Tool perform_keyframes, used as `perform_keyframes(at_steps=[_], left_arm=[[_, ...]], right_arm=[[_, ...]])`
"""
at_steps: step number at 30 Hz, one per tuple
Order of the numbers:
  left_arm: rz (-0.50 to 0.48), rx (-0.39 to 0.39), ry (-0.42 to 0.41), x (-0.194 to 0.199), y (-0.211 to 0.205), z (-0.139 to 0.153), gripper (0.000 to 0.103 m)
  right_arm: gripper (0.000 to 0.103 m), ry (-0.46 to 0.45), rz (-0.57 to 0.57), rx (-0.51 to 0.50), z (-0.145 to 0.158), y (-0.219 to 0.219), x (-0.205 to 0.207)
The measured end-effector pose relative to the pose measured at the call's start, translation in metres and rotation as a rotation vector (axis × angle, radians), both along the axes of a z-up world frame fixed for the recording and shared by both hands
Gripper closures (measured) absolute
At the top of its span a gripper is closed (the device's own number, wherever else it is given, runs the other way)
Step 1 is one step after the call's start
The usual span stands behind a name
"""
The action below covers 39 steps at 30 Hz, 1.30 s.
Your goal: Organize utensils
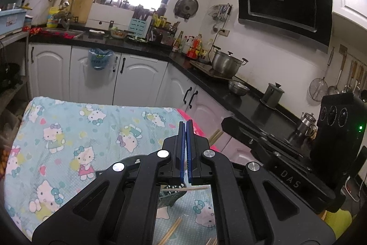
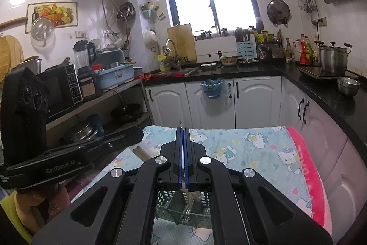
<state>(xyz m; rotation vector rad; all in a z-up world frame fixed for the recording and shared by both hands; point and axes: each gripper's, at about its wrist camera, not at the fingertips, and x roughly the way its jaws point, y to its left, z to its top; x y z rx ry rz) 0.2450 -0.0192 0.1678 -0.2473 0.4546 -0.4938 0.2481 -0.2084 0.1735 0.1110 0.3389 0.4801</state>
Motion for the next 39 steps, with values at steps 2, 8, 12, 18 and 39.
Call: perform_keyframes(at_steps=[2, 8, 12, 18, 39], left_arm=[[0.003, 0.000, 0.008, 0.002, 0.001, -0.003, 0.103], [0.005, -0.006, 0.016, 0.006, 0.004, -0.008, 0.103], [0.007, -0.005, 0.023, 0.009, 0.006, -0.012, 0.103], [0.018, -0.001, 0.050, 0.010, 0.011, -0.026, 0.103], [0.024, 0.031, 0.126, 0.007, 0.011, -0.063, 0.103]], right_arm=[[0.101, -0.001, 0.000, 0.002, -0.001, 0.000, 0.001], [0.101, -0.024, 0.018, 0.027, 0.011, 0.003, -0.002], [0.101, -0.014, 0.027, 0.029, 0.008, 0.007, 0.002], [0.101, -0.016, 0.014, 0.080, -0.004, 0.002, 0.005], [0.101, -0.076, -0.106, -0.007, -0.004, -0.016, 0.003]])
